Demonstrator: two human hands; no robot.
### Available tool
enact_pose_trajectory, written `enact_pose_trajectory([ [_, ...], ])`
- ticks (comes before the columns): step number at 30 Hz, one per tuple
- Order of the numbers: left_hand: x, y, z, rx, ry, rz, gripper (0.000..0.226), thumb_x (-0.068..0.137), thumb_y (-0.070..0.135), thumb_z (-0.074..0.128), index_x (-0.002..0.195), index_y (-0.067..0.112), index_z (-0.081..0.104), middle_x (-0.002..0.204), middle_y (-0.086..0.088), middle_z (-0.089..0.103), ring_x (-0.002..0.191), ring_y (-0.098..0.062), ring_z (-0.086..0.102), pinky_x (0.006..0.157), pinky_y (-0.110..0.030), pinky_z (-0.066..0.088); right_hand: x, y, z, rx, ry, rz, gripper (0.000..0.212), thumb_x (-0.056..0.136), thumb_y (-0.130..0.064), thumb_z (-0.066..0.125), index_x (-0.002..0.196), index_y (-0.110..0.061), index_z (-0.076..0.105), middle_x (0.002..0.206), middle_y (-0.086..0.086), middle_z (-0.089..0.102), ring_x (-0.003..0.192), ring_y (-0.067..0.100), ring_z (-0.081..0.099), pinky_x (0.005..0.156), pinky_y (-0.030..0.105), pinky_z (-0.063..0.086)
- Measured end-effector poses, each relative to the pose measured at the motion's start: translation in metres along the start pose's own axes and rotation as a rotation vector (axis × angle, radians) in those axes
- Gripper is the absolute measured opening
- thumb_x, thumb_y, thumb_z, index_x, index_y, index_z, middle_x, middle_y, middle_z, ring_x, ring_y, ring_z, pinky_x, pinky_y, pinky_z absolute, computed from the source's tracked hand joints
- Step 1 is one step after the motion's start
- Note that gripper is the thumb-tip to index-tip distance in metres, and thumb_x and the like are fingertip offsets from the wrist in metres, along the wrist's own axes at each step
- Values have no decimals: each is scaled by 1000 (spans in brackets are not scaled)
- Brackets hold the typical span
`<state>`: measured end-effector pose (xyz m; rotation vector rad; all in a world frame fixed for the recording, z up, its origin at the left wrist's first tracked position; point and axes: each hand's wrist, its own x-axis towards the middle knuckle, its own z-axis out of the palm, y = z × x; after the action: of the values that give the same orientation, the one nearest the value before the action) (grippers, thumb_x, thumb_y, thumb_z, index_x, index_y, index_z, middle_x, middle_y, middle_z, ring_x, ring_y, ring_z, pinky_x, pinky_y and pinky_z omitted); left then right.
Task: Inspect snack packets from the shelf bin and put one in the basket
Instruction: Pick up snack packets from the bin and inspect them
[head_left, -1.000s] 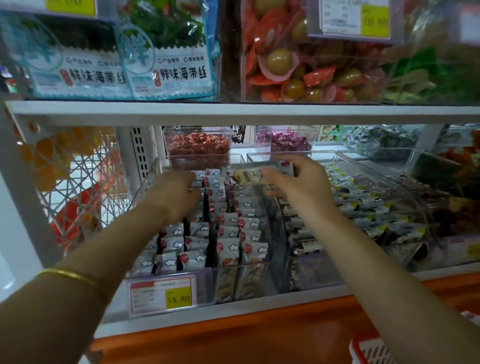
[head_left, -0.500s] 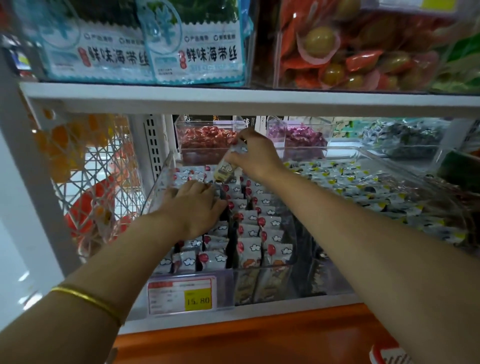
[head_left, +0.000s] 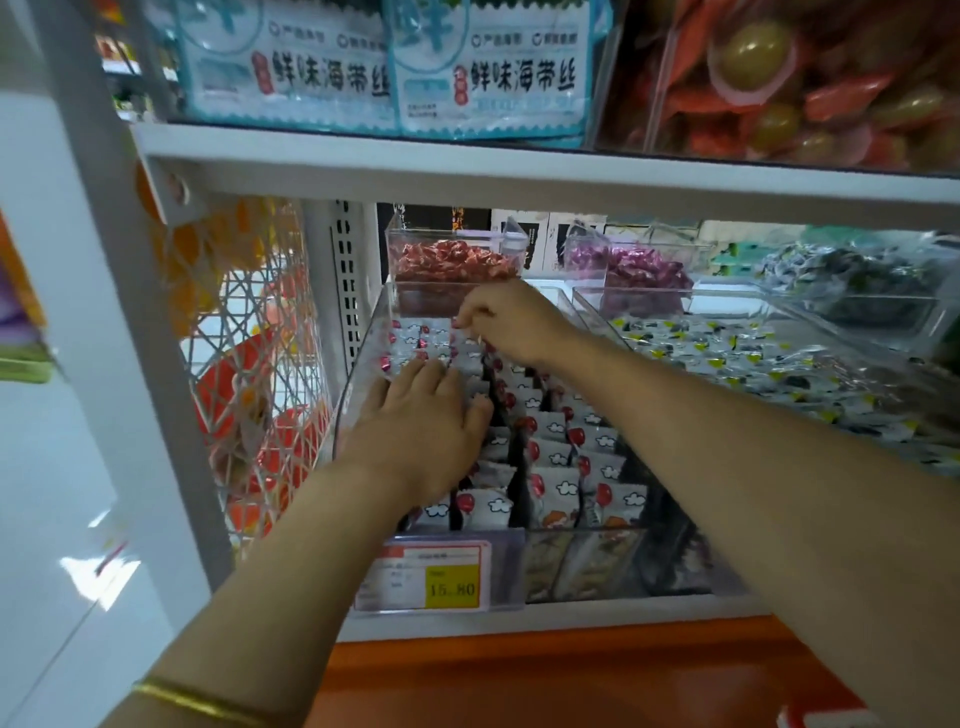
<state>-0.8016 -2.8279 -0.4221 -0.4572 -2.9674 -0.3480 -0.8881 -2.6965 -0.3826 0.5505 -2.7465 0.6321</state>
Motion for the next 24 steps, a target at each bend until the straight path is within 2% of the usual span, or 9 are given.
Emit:
enact_pose_trajectory([
  [2,-1,1,0,-15,1,4,58,99,46,16,148,15,20,158,-4,12,145,-18,2,118,-44,4,11,5,-5,10,100,56,22,94,-8,46,103,-11,66,110,8,64,97,20,58,82,28,43],
  [7,-4,3,-3,-49,6,-2,56,99,44,18,147,15,23,157,-3,14,145,-18,5,118,-44,4,28,6,12,-340,46,0,17,90,-21,57,102,-17,69,112,5,62,115,24,47,96,39,42],
  [11,-5,5,-6,-98,38,17,49,99,41,22,138,15,37,148,-4,32,140,-20,19,115,-47,14,32,1,20,-511,68,29,14,86,-29,63,95,-20,69,113,2,59,117,25,40,94,41,39],
  [13,-5,5,-8,-133,56,24,47,99,41,26,134,15,42,144,-4,37,138,-22,23,114,-47,18,33,-1,14,-415,91,49,11,88,-24,60,90,-16,67,108,4,62,113,23,45,93,39,42],
  [16,-7,7,-13,-241,117,33,37,97,36,37,121,11,50,131,-7,46,127,-26,36,109,-40,28,31,-5,-1,-53,138,127,13,91,-18,55,94,-8,64,99,9,65,92,20,59,84,33,51],
  [18,-12,9,-17,-318,181,40,35,96,29,43,125,9,50,129,-6,46,122,-23,41,98,-25,31,22,-10,-13,184,279,183,10,93,-14,53,95,-6,59,98,8,63,87,20,60,77,30,53],
  [20,-18,11,-21,-358,258,47,36,96,23,46,128,8,48,132,-6,46,119,-20,43,86,-14,25,6,-15,-27,342,470,228,7,94,-13,51,94,-8,55,97,8,59,84,19,57,65,21,48],
  [22,-25,13,-27,-419,333,36,35,96,17,46,129,6,48,134,-8,46,116,-20,44,80,-11,23,-20,-19,-41,408,606,230,6,95,-9,49,93,-9,55,90,3,56,83,18,54,57,11,42],
  [24,-33,16,-32,-514,394,20,36,96,17,46,132,10,46,135,-7,47,112,-18,47,84,-16,31,-52,-22,-51,535,629,234,10,95,-7,48,87,-12,50,87,0,54,84,22,58,60,16,50],
])
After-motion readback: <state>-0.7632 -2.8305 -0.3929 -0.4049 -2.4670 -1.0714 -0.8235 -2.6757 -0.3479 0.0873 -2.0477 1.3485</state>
